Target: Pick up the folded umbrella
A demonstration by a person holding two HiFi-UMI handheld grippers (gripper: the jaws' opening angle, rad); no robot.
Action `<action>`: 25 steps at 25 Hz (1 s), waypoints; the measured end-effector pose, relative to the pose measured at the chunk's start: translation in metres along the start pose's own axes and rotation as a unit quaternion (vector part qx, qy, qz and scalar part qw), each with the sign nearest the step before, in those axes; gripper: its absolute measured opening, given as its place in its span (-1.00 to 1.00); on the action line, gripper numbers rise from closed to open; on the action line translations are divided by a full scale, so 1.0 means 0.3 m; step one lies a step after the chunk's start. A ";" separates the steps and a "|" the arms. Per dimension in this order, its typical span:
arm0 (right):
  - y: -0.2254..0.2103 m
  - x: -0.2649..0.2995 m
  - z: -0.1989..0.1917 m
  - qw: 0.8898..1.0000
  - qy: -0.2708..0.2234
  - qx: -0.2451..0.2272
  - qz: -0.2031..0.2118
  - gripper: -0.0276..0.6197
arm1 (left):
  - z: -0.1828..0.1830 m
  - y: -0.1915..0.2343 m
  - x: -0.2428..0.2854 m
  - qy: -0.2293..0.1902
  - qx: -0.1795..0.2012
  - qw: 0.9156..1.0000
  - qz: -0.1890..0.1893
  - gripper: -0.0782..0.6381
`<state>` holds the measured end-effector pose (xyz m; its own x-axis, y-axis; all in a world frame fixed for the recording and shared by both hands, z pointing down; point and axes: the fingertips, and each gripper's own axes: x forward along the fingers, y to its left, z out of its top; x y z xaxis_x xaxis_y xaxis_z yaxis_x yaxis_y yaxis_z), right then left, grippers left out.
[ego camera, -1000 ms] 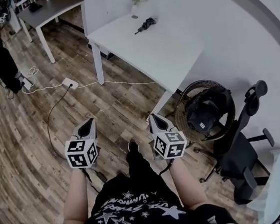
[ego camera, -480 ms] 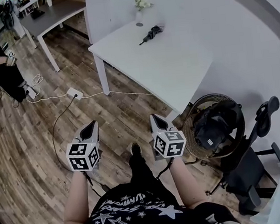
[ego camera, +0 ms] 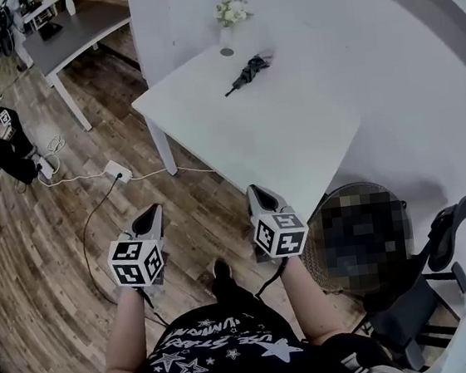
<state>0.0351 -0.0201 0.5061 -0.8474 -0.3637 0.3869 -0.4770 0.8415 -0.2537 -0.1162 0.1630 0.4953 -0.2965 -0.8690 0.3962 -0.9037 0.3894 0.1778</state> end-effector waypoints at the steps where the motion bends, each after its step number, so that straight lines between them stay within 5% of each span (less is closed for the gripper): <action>1: -0.024 0.024 0.021 1.000 -0.001 0.001 0.000 -0.86 | 0.014 -0.005 0.036 0.001 -0.001 1.000 -0.002 -0.77; 10: -0.201 0.211 0.189 1.000 -0.012 0.003 0.006 -0.86 | 0.151 -0.029 0.289 -0.010 0.007 1.000 -0.003 -0.77; 18: -0.257 0.298 0.212 1.000 -0.003 0.006 0.006 -0.86 | 0.181 -0.008 0.373 -0.008 -0.001 1.000 -0.002 -0.77; 25: -0.361 0.350 0.233 0.999 -0.002 0.016 -0.035 -0.86 | 0.243 0.043 0.543 -0.008 -0.010 1.000 -0.024 -0.77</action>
<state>-0.0185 -0.1773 0.5124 -0.8125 -0.4231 0.4011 -0.5425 0.8007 -0.2542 -0.1988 0.0041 0.4964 -0.2583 -0.8913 0.3727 -0.9108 0.3533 0.2137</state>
